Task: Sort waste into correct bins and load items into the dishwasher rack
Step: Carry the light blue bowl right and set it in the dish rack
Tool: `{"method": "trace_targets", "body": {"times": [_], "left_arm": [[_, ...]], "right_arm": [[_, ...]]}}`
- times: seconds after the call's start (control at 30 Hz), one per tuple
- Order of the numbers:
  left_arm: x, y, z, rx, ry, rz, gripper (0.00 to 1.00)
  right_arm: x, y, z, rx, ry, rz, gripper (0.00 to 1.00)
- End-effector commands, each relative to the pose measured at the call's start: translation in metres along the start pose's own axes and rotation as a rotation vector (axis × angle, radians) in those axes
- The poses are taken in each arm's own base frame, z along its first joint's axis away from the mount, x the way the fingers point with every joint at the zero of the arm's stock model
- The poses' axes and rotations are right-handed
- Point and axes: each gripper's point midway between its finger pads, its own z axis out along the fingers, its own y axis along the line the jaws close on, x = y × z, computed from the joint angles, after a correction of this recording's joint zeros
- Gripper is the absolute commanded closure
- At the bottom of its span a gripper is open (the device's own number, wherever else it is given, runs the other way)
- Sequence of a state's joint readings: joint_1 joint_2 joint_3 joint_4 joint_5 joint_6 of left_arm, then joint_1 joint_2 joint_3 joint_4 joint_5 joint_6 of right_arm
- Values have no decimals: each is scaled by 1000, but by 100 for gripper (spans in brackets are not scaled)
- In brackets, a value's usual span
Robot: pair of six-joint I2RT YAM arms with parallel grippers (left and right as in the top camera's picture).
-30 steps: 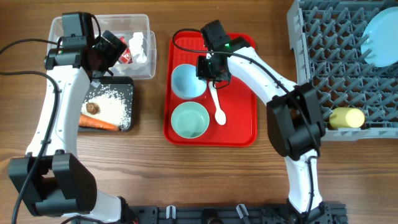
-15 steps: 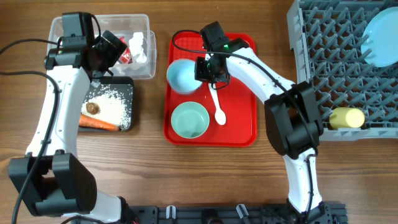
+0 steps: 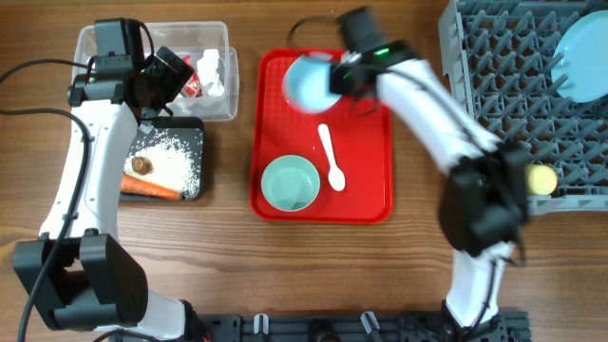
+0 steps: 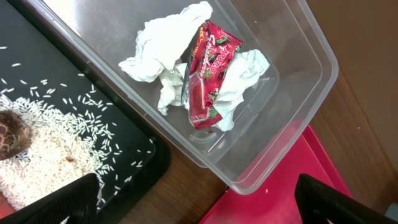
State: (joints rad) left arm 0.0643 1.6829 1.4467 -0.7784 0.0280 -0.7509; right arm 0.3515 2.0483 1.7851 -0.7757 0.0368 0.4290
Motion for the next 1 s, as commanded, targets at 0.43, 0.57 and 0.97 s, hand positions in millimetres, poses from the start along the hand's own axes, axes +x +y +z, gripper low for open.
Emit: {"method": "trace_targets", "body": {"times": [0.43,0.57,0.97], "left_arm": [[-4,-3,-6,18,-9,-16,0],[-4,-3,-6,18,-9,-16,0],[-4,-3,-6,18,-9,-16,0]], "right_arm": [[-140,-309,-220,1138,-455,-60,96],[-129,-343,-213,1320,-280,-146,96],[-125,-356,-145,1298,-185,-218,96]]}}
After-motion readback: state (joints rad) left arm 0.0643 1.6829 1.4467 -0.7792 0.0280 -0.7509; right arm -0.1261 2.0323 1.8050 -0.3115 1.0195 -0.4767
